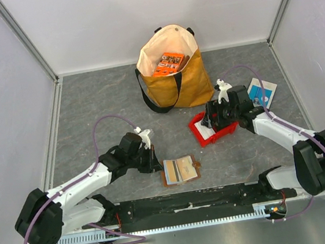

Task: Put the credit cards into the card holder
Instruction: Move the storage box to the center of the board.

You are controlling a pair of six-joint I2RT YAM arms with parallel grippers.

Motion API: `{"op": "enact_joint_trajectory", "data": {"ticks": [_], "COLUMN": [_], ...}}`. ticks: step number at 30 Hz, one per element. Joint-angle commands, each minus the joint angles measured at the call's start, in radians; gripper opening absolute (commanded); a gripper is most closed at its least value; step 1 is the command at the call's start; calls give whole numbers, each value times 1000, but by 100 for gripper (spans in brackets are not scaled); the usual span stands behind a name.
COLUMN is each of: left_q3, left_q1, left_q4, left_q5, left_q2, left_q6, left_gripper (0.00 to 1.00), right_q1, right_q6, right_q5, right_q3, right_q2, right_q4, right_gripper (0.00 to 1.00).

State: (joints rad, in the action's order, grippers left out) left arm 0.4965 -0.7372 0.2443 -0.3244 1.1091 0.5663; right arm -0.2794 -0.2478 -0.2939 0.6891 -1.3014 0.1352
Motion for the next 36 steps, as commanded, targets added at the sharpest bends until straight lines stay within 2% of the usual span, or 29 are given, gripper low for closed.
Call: {"op": "enact_joint_trajectory", "data": {"ticks": [1,21,36], "left_q3": [-10,5,8], "left_q1": [-1,-1,-2], "left_q4": [-34,-56,-68], "left_q5": [-25,-22,-28], "left_q2": [-8,24,44], "left_q6": [-20,-16,-17], "left_gripper": [2,2,2], "right_q1": [-3,-89,-90], "right_q6": [13,21,31], "right_q5": [-56,10,-4], "right_q3": [13,47,64], "right_q2": [-9,-93,-32], "right_q4": [-48,-19,20], "right_gripper": [89,89,73]}}
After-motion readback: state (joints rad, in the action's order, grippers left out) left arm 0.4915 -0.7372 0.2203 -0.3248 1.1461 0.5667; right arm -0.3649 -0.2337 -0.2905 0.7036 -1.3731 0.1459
